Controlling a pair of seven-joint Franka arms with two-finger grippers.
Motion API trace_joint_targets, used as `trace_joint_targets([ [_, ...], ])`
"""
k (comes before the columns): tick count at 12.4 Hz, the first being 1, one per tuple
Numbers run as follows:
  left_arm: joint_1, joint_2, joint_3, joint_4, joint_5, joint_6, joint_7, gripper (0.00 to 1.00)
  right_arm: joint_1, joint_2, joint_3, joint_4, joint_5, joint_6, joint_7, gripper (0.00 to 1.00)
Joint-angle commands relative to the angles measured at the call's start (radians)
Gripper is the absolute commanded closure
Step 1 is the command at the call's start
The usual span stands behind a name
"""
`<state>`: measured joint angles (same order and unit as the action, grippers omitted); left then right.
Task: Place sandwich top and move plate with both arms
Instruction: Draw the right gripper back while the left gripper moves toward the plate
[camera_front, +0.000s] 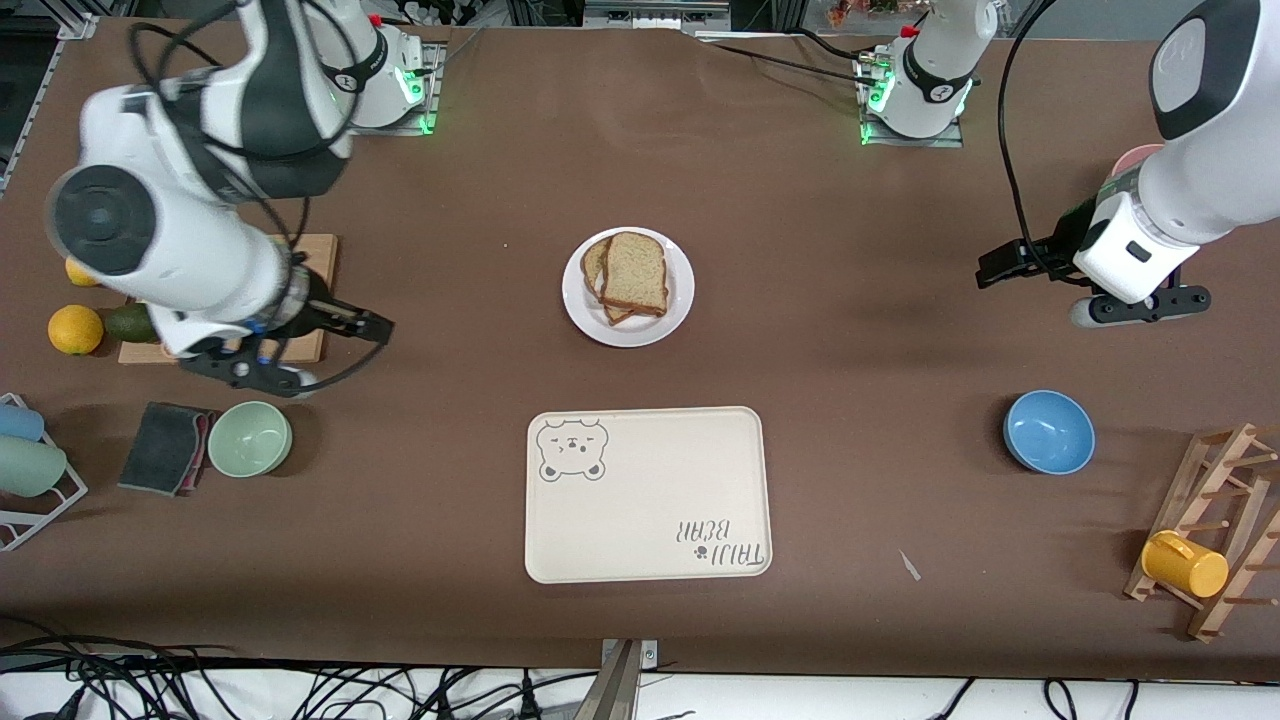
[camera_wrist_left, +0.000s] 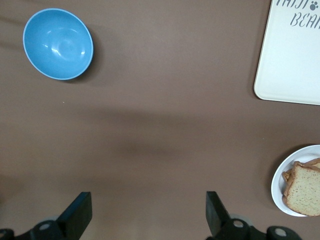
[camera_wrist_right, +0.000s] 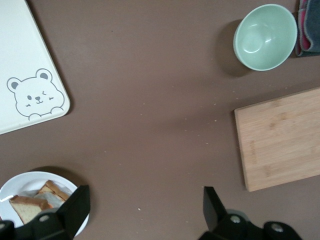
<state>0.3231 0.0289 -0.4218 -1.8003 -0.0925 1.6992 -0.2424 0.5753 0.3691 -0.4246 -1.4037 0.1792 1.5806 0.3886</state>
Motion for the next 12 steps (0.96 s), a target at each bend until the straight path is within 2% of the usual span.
trace_joint_targets([
  [1,0.001,-0.041,-0.081,-0.123,0.025,0.129,-0.11,0.0,-0.072,-0.071,0.053,-0.03,0.011,-0.025,-0.074,0.0],
  [3,0.001,-0.037,-0.146,-0.178,0.027,0.218,-0.213,0.0,-0.176,-0.108,0.137,-0.058,-0.004,-0.025,-0.115,0.0],
  [5,-0.002,-0.018,-0.189,-0.206,0.007,0.304,-0.274,0.0,-0.19,-0.153,0.156,-0.122,-0.027,-0.008,-0.126,0.0],
  [7,-0.004,0.06,-0.259,-0.206,-0.015,0.4,-0.34,0.0,-0.283,-0.2,0.263,-0.164,-0.064,0.021,-0.154,0.0],
  [9,-0.01,0.141,-0.299,-0.206,-0.018,0.491,-0.397,0.0,-0.311,-0.206,0.287,-0.166,-0.072,0.024,-0.16,0.0],
  [10,-0.012,0.172,-0.313,-0.206,-0.027,0.538,-0.414,0.0,-0.354,-0.225,0.335,-0.173,-0.095,0.026,-0.159,0.0],
  [11,-0.016,0.193,-0.325,-0.206,-0.045,0.575,-0.417,0.0,-0.432,-0.236,0.433,-0.175,-0.153,0.047,-0.159,0.0],
  [12,-0.024,0.21,-0.33,-0.208,-0.047,0.591,-0.417,0.0,-0.478,-0.24,0.492,-0.175,-0.191,0.05,-0.16,0.0],
])
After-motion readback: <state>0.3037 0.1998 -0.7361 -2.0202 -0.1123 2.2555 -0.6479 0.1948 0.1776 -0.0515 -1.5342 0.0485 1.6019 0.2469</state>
